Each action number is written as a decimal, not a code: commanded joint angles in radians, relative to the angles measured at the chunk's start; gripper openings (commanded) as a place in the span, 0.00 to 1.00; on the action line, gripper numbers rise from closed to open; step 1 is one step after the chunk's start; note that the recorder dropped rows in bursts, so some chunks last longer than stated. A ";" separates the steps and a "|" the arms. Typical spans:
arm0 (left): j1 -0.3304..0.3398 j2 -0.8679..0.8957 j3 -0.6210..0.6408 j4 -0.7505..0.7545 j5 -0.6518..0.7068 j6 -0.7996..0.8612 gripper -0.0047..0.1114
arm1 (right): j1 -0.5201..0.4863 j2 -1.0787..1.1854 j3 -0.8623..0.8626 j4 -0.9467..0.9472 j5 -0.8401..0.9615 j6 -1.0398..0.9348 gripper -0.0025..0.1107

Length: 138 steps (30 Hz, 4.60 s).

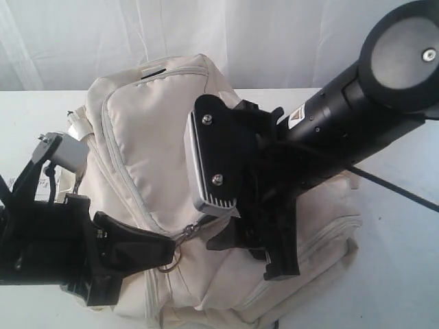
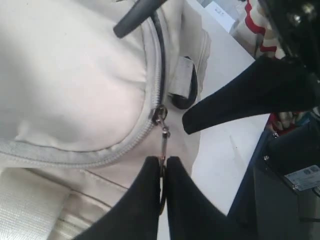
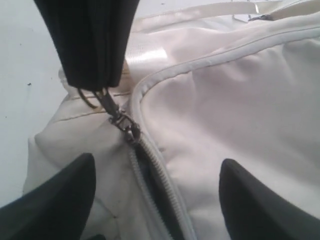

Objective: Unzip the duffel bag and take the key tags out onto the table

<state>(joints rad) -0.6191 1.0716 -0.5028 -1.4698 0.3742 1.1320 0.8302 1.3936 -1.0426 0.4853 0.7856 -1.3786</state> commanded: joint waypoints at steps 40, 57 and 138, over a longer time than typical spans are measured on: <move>0.000 -0.014 -0.011 0.170 -0.422 -0.105 0.04 | 0.008 0.027 -0.003 -0.298 0.255 0.376 0.02; 0.000 -0.014 -0.091 0.174 -0.349 -0.029 0.04 | 0.016 -0.063 -0.003 0.001 0.019 0.414 0.52; 0.121 -0.094 -0.078 0.275 -0.299 0.075 0.04 | 0.058 -0.230 0.011 -0.427 0.066 0.978 0.57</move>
<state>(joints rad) -0.5026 0.9901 -0.5777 -1.1913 0.0594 1.2074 0.8892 1.1967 -1.0037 -0.0581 0.9125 -0.3099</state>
